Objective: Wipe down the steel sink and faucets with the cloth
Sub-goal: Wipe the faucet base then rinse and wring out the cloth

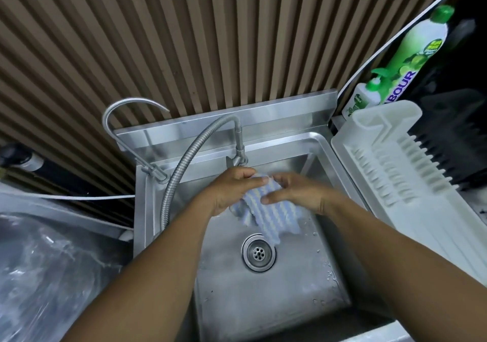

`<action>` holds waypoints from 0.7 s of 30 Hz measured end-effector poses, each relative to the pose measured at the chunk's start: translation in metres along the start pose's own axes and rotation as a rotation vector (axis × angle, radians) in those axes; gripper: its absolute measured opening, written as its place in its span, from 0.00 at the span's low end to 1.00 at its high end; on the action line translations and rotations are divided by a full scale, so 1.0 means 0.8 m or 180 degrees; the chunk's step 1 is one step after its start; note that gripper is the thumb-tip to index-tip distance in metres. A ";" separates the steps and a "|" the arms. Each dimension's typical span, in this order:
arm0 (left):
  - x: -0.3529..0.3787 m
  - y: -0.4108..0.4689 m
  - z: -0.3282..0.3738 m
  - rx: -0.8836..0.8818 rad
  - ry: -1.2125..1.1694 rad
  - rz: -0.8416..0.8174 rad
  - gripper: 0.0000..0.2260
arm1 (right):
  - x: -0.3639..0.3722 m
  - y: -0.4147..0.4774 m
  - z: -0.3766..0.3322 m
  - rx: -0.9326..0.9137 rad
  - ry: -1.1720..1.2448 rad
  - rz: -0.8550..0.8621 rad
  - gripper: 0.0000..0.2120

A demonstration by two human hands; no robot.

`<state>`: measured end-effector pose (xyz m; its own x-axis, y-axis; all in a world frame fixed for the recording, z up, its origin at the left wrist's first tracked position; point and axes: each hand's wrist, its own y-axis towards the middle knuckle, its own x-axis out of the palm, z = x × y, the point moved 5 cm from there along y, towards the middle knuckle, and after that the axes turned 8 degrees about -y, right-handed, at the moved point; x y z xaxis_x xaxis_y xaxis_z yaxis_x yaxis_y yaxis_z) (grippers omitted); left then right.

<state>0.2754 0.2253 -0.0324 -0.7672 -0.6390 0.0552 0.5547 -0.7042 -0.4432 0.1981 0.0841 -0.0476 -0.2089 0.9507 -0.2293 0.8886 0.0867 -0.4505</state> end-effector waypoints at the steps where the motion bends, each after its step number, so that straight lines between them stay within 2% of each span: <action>1: -0.007 0.005 0.001 0.0051 0.0086 0.0194 0.22 | 0.000 0.003 0.011 0.0106 0.0098 0.0024 0.19; 2: -0.011 0.009 0.002 0.0089 0.0155 0.0366 0.20 | 0.000 0.006 0.020 0.0204 0.0186 0.0092 0.19; 5: -0.020 0.021 0.004 0.0191 0.0150 0.0815 0.07 | -0.002 0.020 0.039 0.0363 0.0489 0.0204 0.27; 7: -0.032 0.026 0.009 0.0506 0.0492 0.1383 0.05 | -0.015 0.031 0.050 0.0544 0.0794 0.0467 0.27; 9: -0.046 0.027 0.015 0.0816 0.0891 0.2031 0.03 | -0.046 0.039 0.058 0.0742 0.1261 0.1206 0.28; 11: -0.052 0.029 0.021 0.1067 0.1227 0.2333 0.04 | -0.087 0.043 0.056 0.0682 0.1737 0.2322 0.30; 12: -0.052 0.034 0.023 0.1123 0.1391 0.2355 0.08 | -0.106 0.040 0.044 0.0504 0.1718 0.2962 0.25; 14: -0.049 0.045 0.026 0.1152 0.1672 0.2281 0.16 | -0.125 0.037 0.014 0.0271 0.1022 0.3989 0.14; 15: -0.047 0.054 0.025 0.1137 0.1818 0.2193 0.19 | -0.125 0.043 -0.002 0.0235 0.0503 0.4196 0.14; 16: -0.044 0.060 0.019 0.1098 0.1899 0.2101 0.20 | -0.118 0.052 -0.019 0.0140 0.0031 0.4183 0.17; 18: -0.042 0.072 0.005 0.1027 0.1779 0.1916 0.20 | -0.091 0.092 -0.040 -0.0512 -0.0752 0.3515 0.22; 20: -0.039 0.081 -0.005 0.1005 0.1576 0.1895 0.14 | -0.061 0.139 -0.036 -0.0941 -0.1496 0.2808 0.26; 21: -0.039 0.085 -0.006 0.0971 0.1586 0.1961 0.08 | -0.054 0.156 -0.030 -0.0974 -0.1823 0.2736 0.28</action>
<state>0.3358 0.1987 -0.0685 -0.3120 -0.7752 -0.5492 0.9277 -0.3733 0.0000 0.3280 0.0613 -0.0736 0.4446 0.4546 -0.7718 0.8767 -0.3974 0.2709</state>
